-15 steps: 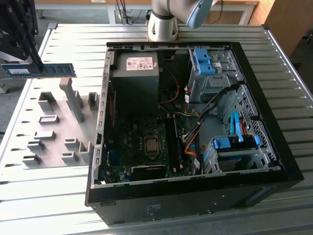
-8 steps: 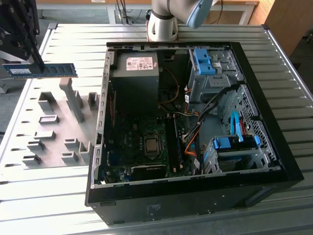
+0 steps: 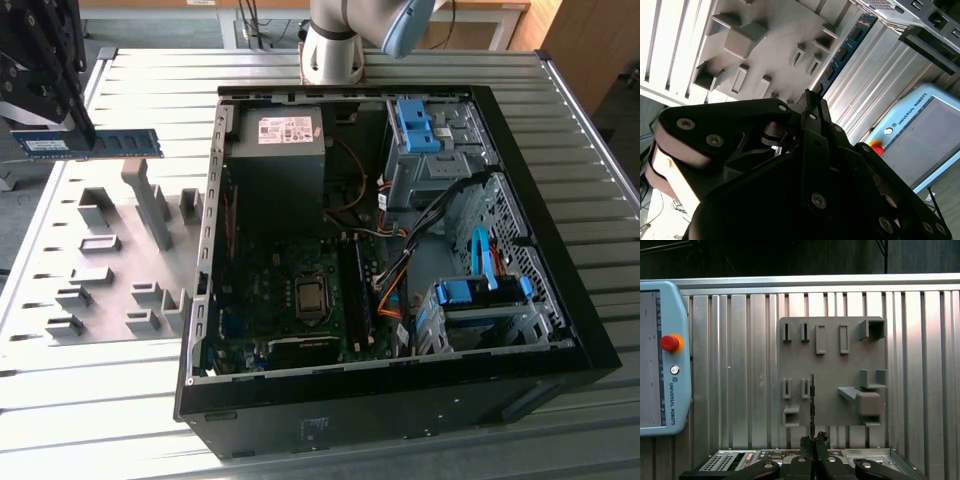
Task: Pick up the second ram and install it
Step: 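Pick up the second ram and move it above second insertion slot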
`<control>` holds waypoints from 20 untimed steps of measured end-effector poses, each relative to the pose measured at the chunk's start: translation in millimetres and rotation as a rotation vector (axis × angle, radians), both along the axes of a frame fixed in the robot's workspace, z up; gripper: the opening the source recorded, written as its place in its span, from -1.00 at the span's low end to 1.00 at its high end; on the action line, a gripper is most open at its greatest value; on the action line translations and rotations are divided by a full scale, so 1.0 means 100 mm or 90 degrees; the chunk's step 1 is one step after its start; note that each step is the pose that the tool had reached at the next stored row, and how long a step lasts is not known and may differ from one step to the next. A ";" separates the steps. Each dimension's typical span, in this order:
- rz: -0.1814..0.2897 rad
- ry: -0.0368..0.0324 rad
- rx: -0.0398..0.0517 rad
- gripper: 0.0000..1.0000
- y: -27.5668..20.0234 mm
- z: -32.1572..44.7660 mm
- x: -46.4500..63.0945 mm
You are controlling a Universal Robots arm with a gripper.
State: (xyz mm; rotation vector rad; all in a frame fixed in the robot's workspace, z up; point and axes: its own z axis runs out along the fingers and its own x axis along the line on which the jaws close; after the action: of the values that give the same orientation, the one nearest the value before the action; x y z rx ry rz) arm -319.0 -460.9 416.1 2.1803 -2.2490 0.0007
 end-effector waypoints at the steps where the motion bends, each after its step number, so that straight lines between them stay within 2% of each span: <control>1: 0.000 0.0000 0.0000 -0.72 0.000 0.000 0.00; 20: 0.000 0.0000 0.0001 -0.72 0.000 -0.001 0.14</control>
State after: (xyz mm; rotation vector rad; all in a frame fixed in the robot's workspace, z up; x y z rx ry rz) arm -305.4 -460.9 416.0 2.1805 -2.2490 0.0007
